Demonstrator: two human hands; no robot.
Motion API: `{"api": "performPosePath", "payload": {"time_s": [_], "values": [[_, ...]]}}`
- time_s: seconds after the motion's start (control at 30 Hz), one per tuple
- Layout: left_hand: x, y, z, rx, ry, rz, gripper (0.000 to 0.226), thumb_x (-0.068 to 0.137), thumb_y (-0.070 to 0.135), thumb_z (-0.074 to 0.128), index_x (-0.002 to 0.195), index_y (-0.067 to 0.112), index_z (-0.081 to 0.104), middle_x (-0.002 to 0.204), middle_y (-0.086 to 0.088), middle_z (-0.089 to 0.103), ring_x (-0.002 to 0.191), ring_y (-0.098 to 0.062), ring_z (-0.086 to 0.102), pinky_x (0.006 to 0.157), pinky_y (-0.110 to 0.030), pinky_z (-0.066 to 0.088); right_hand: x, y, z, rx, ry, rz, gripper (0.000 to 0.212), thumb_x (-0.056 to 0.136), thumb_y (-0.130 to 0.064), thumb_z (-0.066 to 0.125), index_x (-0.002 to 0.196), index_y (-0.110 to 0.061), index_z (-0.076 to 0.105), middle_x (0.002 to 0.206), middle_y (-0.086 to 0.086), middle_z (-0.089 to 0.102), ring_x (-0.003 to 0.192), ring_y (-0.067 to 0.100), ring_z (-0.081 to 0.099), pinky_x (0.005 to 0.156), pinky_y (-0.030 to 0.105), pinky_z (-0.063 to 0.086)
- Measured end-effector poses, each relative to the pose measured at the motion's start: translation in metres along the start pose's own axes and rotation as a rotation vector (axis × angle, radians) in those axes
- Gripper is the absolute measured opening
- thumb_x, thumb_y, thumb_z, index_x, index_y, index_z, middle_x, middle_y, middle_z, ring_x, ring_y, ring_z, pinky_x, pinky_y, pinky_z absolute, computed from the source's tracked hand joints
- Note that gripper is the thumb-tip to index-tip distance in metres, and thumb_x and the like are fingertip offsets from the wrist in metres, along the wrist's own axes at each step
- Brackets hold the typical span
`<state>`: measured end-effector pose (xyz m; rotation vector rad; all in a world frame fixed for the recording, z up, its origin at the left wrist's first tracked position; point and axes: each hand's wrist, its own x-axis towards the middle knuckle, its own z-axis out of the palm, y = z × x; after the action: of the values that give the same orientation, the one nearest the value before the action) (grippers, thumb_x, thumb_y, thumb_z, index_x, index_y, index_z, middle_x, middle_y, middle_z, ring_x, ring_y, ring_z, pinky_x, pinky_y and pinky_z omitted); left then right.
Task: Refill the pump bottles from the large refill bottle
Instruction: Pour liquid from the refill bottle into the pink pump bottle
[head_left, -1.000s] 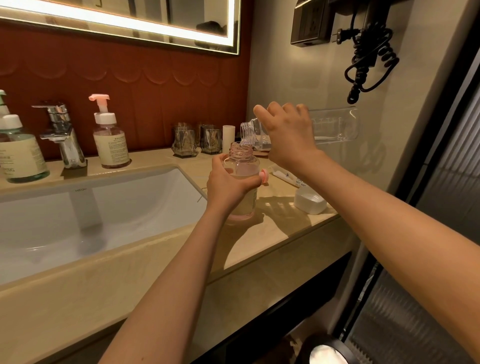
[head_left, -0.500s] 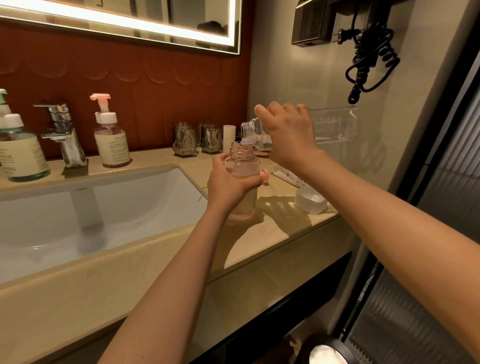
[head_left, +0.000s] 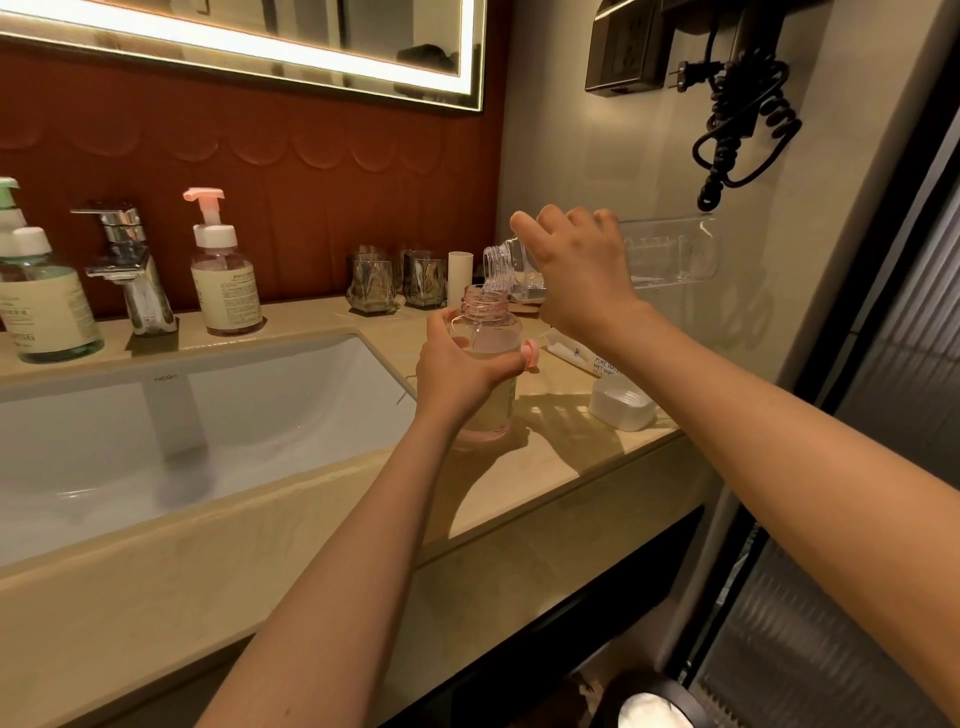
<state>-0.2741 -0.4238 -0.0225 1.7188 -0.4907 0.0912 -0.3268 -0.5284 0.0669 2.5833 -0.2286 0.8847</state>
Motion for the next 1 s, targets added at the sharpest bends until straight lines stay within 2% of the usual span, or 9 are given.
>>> {"api": "performPosePath", "payload": {"time_s": [0.83, 1.0], "values": [[-0.0006, 0.0009, 0.0000, 0.003, 0.000, -0.009, 0.096, 0.066, 0.035, 0.081, 0.142, 0.018, 0.025, 0.135, -0.010, 0.046, 0.119, -0.022, 0.045, 0.093, -0.036, 0.041, 0.0011, 0.0010, 0.0027, -0.010, 0.015, -0.009, 0.069, 0.077, -0.001, 0.062, 0.136, -0.018, 0.031, 0.128, 0.010, 0.045, 0.117, 0.030, 0.043, 0.097, 0.041, 0.029], [-0.0007, 0.0007, -0.0003, 0.004, 0.002, -0.006, 0.095, 0.066, 0.035, 0.081, 0.142, 0.018, 0.025, 0.136, -0.009, 0.045, 0.120, -0.021, 0.045, 0.091, -0.033, 0.040, 0.0012, 0.0012, 0.0024, -0.004, 0.018, -0.011, 0.069, 0.077, 0.000, 0.062, 0.136, -0.018, 0.032, 0.128, 0.010, 0.044, 0.117, 0.031, 0.042, 0.098, 0.041, 0.028]]}}
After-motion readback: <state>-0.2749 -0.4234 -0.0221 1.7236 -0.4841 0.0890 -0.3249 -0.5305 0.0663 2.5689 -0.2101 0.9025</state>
